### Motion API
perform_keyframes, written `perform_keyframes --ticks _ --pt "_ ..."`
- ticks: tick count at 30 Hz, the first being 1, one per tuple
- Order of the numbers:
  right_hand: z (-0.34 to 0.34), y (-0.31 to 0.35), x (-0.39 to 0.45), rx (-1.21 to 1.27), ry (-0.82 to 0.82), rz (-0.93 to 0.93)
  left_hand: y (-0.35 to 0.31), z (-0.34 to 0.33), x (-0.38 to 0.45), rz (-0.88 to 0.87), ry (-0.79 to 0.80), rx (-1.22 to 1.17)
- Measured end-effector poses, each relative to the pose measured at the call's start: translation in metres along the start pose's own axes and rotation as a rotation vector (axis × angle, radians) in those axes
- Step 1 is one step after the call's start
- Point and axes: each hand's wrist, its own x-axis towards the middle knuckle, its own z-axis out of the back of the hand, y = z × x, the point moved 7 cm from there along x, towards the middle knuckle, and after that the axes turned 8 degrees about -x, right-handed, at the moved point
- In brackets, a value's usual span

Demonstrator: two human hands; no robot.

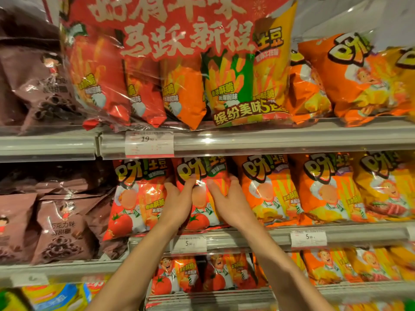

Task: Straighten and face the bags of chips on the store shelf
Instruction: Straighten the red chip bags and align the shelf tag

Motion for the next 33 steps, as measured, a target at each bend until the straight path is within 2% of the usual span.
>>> perform_keyframes --ticks 12,17,24,33 --pt "0.008 -0.001 0.022 0.052 0.097 -0.155 0.002 -0.02 0.01 0.02 0.038 -0.003" --pt "0.007 -0.002 0.015 0.091 0.014 -0.095 0.0 -0.018 0.008 -0.006 0.034 0.007" --pt "0.01 -0.006 0.006 0.12 -0.082 -0.005 -0.002 -0.017 -0.004 -0.152 -0.035 -0.017" --pt "0.014 -0.009 0.011 0.12 -0.098 -0.023 -0.006 -0.019 0.026 -0.037 0.019 -0.078"
